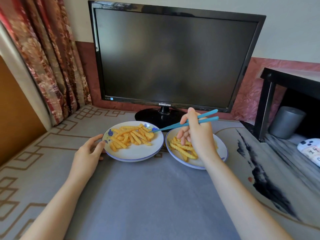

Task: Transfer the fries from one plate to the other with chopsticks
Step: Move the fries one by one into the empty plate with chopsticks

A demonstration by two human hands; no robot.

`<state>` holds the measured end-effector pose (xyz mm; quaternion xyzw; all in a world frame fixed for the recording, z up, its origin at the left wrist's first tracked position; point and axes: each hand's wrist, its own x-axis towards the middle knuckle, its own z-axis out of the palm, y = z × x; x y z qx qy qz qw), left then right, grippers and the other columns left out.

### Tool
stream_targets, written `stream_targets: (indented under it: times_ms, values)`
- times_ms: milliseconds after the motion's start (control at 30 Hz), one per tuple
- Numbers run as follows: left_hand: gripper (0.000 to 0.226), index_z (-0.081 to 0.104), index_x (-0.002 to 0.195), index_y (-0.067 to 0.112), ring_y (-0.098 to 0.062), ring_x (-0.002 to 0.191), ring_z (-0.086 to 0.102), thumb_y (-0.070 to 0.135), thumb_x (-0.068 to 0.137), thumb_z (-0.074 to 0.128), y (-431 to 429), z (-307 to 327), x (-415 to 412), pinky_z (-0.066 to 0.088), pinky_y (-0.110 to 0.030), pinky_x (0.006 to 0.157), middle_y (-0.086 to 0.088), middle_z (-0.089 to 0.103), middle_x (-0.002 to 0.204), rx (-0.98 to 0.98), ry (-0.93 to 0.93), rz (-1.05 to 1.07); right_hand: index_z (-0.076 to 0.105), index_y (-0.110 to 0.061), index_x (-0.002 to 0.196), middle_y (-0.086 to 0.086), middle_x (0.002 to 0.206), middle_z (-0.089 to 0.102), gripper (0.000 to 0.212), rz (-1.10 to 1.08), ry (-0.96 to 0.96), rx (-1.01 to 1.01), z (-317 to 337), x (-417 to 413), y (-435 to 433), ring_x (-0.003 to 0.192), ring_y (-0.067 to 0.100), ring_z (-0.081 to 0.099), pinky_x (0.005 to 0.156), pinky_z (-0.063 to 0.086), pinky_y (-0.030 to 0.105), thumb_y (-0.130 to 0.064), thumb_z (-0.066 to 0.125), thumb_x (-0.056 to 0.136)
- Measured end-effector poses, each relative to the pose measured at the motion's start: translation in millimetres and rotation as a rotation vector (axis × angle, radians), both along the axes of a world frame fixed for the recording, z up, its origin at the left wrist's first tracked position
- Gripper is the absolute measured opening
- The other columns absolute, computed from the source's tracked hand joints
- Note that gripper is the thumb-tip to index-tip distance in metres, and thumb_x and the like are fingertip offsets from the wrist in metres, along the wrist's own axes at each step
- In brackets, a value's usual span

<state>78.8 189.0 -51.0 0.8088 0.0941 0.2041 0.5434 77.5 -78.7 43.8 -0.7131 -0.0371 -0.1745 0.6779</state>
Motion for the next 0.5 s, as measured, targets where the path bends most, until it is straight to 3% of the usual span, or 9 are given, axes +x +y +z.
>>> stream_targets:
  times_ms: [500]
  values:
    - [0.030, 0.059, 0.125, 0.018, -0.008, 0.073, 0.061, 0.018, 0.097, 0.048, 1, -1, 1, 0.044, -0.002, 0.053, 0.009, 0.067, 0.083, -0.010, 0.002, 0.002, 0.050, -0.010, 0.065, 0.011, 0.039, 0.051, 0.042, -0.131, -0.025, 0.137, 8, -11, -21, 0.027, 0.020, 0.038, 0.033, 0.027, 0.015, -0.027, 0.036, 0.101]
